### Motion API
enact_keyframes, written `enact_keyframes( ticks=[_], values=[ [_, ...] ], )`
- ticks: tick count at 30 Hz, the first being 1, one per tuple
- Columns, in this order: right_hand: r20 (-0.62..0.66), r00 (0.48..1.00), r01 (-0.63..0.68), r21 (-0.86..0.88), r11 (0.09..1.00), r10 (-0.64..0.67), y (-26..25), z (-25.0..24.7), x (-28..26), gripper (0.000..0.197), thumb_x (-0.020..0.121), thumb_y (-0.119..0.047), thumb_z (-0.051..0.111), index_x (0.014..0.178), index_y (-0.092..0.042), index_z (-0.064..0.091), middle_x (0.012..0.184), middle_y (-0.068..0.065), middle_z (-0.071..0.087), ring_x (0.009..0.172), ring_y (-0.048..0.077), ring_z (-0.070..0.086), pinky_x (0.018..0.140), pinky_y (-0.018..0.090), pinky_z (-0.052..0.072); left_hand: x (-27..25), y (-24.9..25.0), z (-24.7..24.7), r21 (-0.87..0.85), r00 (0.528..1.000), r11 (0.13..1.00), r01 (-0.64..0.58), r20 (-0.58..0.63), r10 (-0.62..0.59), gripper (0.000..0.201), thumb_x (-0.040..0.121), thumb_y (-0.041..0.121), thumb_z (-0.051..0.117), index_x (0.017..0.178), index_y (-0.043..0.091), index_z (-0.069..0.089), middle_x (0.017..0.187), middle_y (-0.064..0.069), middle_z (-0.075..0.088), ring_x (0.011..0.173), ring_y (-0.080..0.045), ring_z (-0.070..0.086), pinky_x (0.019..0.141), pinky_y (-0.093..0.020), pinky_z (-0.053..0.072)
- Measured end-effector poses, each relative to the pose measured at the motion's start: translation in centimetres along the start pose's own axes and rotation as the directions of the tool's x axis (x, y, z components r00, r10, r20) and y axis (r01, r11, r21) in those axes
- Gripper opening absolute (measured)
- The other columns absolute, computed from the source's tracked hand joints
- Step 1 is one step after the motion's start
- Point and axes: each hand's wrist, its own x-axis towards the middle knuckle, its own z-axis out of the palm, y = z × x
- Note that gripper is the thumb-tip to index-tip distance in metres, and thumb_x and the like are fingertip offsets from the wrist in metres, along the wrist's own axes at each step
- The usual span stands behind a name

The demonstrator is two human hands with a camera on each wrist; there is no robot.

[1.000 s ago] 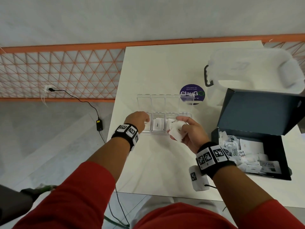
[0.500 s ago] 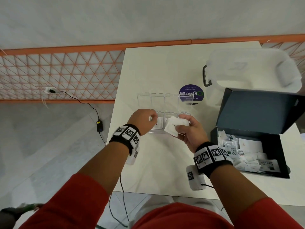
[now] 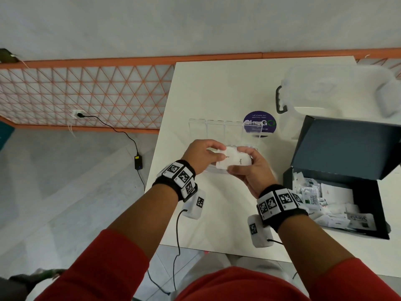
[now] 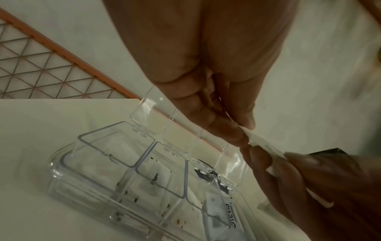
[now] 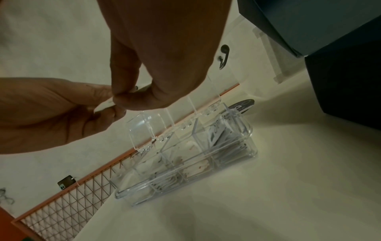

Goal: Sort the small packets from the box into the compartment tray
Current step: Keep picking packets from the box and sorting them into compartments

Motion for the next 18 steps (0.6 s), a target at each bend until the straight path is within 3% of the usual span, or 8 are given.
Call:
enact_keyframes(
  ticks=[3,5,7,10,14,18],
  values=[
    [-0.011,1.000,0.003,-0.008,1.000,-0.003,0.1,-0.2,0.0,0.056,0.066,0.030,0.068,0.102,-0.014,0.063,0.111,0.008,0.060,0.099,0.033,0.066,0.069,0.034,0.060,0.3,-0.2,-0.4,-0.030,0.997,0.999,-0.030,-0.071,0.027,0.019,0.081,0.006,0.073,0.083,0.025,0.072,0.085,0.006,0.072,0.062,-0.007,0.068,0.063,-0.020,0.054],
    [-0.024,1.000,0.002,-0.028,1.000,-0.003,0.2,-0.4,-0.1,0.056,0.066,0.029,0.068,0.102,-0.014,0.063,0.113,0.009,0.059,0.099,0.032,0.066,0.070,0.035,0.061,0.6,-0.4,-1.2,-0.024,0.992,0.999,-0.034,-0.124,0.031,0.020,0.082,0.006,0.071,0.085,0.026,0.071,0.094,0.000,0.071,0.071,-0.013,0.070,0.066,-0.022,0.056],
    [-0.033,0.999,-0.013,-0.011,1.000,0.012,0.2,-0.5,-0.2,0.054,0.069,0.029,0.066,0.102,-0.013,0.063,0.114,0.012,0.059,0.095,0.034,0.067,0.070,0.036,0.061,1.0,-0.8,-2.4,0.056,0.986,0.998,-0.020,-0.164,0.029,0.021,0.083,0.009,0.072,0.083,0.030,0.070,0.096,0.001,0.071,0.081,-0.018,0.069,0.075,-0.026,0.056],
    [-0.031,0.997,-0.069,0.072,0.995,0.071,-0.1,-0.8,-0.2,0.046,0.078,0.026,0.052,0.104,-0.010,0.063,0.112,0.017,0.061,0.085,0.042,0.071,0.066,0.036,0.062,1.5,-1.8,-4.4,0.231,0.973,0.973,0.028,-0.231,0.026,0.017,0.082,0.013,0.072,0.081,0.030,0.070,0.090,0.007,0.070,0.084,-0.009,0.064,0.081,-0.018,0.047],
    [-0.031,0.994,-0.102,0.078,0.992,0.105,-0.4,-1.1,-0.3,0.047,0.082,0.021,0.037,0.108,-0.007,0.063,0.114,0.021,0.060,0.081,0.044,0.072,0.063,0.036,0.061,1.9,-3.6,-5.9,0.339,0.953,0.933,0.124,-0.302,-0.017,0.010,0.084,0.012,0.070,0.093,0.017,0.074,0.093,-0.001,0.070,0.087,-0.013,0.061,0.080,-0.018,0.044],
    [-0.012,0.995,-0.097,0.030,0.995,0.097,-0.4,-1.4,-0.6,0.049,0.083,0.023,0.043,0.112,-0.011,0.062,0.116,0.020,0.059,0.084,0.041,0.072,0.062,0.037,0.061,2.5,-5.0,-5.7,0.446,0.960,0.878,0.171,-0.275,-0.047,0.011,0.086,0.016,0.069,0.095,0.018,0.074,0.099,-0.002,0.070,0.086,-0.011,0.058,0.075,-0.016,0.038]
  ],
)
